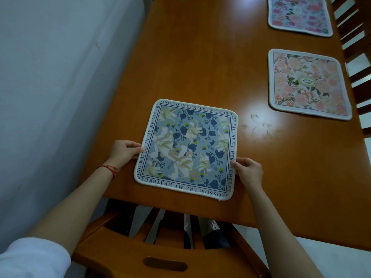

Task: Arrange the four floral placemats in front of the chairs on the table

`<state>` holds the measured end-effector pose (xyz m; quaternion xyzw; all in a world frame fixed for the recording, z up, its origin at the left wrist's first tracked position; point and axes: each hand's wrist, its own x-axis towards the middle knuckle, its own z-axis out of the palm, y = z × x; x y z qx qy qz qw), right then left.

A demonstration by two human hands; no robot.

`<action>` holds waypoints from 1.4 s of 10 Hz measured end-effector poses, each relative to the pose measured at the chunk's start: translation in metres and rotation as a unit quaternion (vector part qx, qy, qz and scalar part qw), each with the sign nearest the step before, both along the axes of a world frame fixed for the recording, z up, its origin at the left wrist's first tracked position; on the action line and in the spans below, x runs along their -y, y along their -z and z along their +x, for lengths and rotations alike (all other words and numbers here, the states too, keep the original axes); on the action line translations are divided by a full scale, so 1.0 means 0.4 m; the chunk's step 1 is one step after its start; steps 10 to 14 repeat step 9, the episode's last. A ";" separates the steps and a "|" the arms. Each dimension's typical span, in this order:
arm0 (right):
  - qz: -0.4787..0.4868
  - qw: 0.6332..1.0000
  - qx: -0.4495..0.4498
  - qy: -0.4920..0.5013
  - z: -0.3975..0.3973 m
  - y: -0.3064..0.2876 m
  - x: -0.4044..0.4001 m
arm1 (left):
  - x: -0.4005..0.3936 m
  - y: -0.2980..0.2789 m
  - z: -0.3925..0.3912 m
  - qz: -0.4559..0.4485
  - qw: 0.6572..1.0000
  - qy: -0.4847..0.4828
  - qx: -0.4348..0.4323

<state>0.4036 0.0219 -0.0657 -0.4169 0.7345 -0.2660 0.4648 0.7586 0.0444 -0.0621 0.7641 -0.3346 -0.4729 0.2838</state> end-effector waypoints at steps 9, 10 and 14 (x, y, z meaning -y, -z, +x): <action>-0.102 0.970 -0.186 -0.120 -0.002 -0.064 -0.012 | -0.008 -0.041 -0.113 -0.183 0.898 0.250 0.312; -0.102 0.970 -0.186 -0.120 -0.002 -0.064 -0.012 | -0.008 -0.041 -0.113 -0.183 0.898 0.250 0.312; -0.102 0.970 -0.186 -0.120 -0.002 -0.064 -0.012 | -0.008 -0.041 -0.113 -0.183 0.898 0.250 0.312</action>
